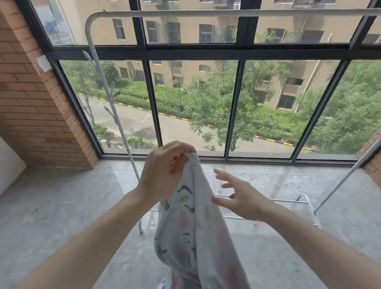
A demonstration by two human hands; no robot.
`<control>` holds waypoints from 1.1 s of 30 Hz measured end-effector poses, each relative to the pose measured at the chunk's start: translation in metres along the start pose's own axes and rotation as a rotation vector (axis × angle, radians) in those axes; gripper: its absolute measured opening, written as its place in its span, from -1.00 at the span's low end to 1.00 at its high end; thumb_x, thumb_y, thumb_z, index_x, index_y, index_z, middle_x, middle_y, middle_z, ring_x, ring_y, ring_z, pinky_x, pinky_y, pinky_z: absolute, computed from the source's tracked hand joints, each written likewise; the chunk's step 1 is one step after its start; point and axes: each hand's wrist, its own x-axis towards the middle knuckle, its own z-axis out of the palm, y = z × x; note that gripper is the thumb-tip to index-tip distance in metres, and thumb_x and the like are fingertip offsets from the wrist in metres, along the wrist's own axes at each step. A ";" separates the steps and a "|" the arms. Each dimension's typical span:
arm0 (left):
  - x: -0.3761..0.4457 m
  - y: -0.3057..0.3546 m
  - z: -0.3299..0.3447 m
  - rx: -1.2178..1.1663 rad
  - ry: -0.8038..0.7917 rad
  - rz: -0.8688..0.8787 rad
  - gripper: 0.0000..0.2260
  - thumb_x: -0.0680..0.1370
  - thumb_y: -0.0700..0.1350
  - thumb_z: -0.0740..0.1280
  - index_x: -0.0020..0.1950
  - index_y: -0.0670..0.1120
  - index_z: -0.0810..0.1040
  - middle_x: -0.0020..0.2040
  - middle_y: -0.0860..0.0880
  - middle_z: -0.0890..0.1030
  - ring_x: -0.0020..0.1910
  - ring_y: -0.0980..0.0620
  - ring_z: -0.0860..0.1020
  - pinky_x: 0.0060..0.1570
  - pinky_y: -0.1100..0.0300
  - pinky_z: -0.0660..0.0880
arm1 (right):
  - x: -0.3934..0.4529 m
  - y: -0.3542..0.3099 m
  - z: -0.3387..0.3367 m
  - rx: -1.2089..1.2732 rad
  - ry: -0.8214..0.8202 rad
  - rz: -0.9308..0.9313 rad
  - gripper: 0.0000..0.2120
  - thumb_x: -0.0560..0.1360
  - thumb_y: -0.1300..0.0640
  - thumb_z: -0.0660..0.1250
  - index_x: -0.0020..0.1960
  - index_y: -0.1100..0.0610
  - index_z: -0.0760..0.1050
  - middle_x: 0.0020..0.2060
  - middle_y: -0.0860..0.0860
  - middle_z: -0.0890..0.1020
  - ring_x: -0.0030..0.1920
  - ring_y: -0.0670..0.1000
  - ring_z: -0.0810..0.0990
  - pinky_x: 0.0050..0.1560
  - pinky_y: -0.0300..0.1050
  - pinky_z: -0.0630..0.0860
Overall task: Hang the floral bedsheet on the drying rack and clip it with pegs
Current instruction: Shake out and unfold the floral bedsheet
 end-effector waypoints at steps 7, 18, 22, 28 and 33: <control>0.006 -0.004 -0.016 -0.167 -0.100 -0.182 -0.81 0.56 -0.39 0.35 0.00 -0.15 0.70 -0.07 0.15 0.65 -0.20 0.04 0.58 -0.21 0.24 0.53 | 0.021 -0.016 0.017 0.015 0.077 -0.123 -0.80 0.58 -0.04 0.39 -0.21 -0.12 0.63 -0.29 -0.06 0.64 -0.30 -0.13 0.47 -0.15 0.11 0.52; -0.095 -0.083 -0.017 -0.496 -0.678 -0.989 -0.54 0.42 -0.13 0.60 0.15 -0.18 0.41 0.20 -0.05 0.66 0.21 -0.02 0.66 0.32 -0.07 0.53 | -0.009 -0.011 0.004 0.150 0.356 -0.227 -0.70 0.62 0.12 0.39 -0.01 -0.31 0.69 -0.08 -0.12 0.75 -0.10 0.06 0.64 -0.07 0.20 0.61; -0.108 -0.063 0.025 -0.577 -0.782 -0.977 -0.52 0.47 0.01 0.56 0.37 0.06 0.56 0.26 -0.03 0.67 0.31 0.01 0.60 0.35 0.00 0.51 | -0.012 -0.011 0.003 0.084 0.326 -0.239 -0.78 0.64 0.13 0.36 0.07 -0.17 0.70 -0.09 -0.06 0.74 -0.12 0.10 0.59 -0.10 0.15 0.58; -0.070 -0.071 0.009 -0.576 -0.202 -0.995 -0.67 0.34 -0.32 0.30 -0.02 -0.05 0.71 -0.15 -0.07 0.70 -0.07 -0.04 0.63 -0.02 0.05 0.63 | -0.027 0.018 -0.018 -0.076 0.351 -0.083 -0.56 0.64 0.09 0.35 -0.04 -0.53 0.59 -0.15 -0.22 0.73 -0.06 -0.04 0.68 -0.01 0.01 0.60; -0.005 -0.058 -0.018 -0.268 -0.227 -0.697 -0.73 0.64 -0.31 0.24 0.07 -0.04 0.68 -0.12 -0.01 0.69 -0.14 0.09 0.59 -0.12 0.23 0.47 | -0.031 0.032 -0.028 -0.406 0.140 0.150 -0.80 0.65 -0.15 0.27 -0.03 -0.25 0.66 -0.23 -0.09 0.71 -0.15 -0.02 0.67 -0.13 -0.04 0.62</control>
